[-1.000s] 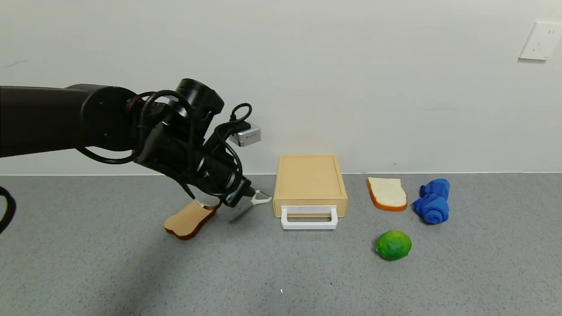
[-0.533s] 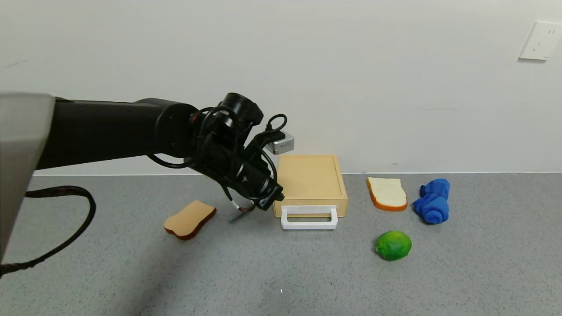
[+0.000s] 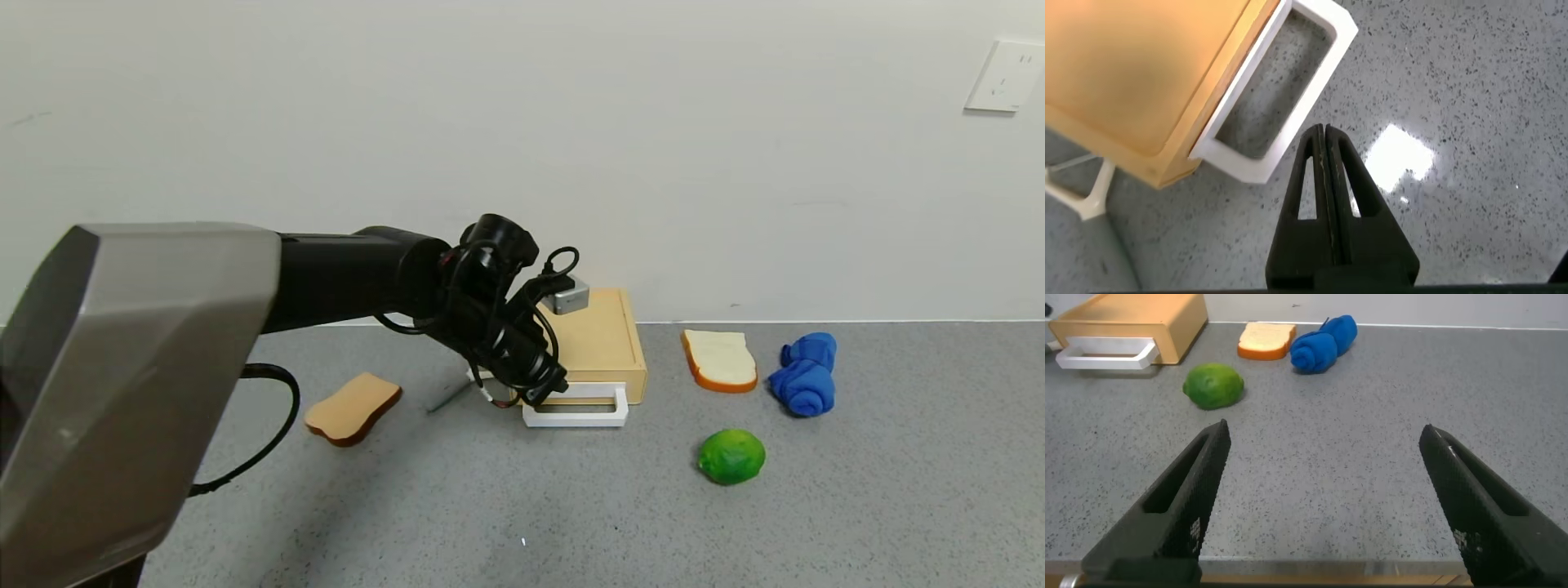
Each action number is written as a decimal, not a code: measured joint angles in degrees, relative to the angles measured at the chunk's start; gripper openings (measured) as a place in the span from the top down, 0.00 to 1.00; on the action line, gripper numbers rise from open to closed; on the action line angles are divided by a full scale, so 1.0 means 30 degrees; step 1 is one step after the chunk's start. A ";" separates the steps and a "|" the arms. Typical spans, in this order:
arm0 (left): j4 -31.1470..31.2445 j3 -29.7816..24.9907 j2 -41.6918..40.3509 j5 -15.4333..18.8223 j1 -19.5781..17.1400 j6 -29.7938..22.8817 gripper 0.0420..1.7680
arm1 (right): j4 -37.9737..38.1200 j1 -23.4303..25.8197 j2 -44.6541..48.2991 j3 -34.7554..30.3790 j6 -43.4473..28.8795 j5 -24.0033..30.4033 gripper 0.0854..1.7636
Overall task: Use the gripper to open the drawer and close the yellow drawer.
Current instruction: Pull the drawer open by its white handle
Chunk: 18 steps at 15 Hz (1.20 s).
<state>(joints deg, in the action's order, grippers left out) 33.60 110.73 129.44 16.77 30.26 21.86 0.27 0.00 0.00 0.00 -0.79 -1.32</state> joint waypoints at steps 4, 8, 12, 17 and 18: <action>-0.2223 0.0805 0.1857 0.0020 0.0297 -0.0073 0.96 | 0.0000 0.0000 0.0000 0.0000 0.0000 0.0000 0.04; -0.3109 0.0906 0.2958 0.0004 0.0362 -0.0150 0.96 | 0.0000 0.0000 0.0000 0.0000 0.0000 0.0000 0.04; -0.3519 0.0914 0.3373 -0.0033 0.0349 -0.0223 0.96 | 0.0000 0.0000 0.0000 0.0000 0.0000 0.0008 0.04; -0.4291 0.0882 0.3645 -0.0199 0.0293 -0.1341 0.96 | 0.0000 0.0000 0.0000 0.0000 0.0000 0.0000 0.04; -0.4303 0.0878 0.3682 -0.0211 0.0305 -0.1768 0.96 | 0.0000 0.0000 0.0000 0.0000 0.0008 0.0000 0.03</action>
<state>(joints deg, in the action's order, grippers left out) 20.69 113.36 140.48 16.14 31.17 16.55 0.27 0.00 0.00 0.00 -0.77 -1.32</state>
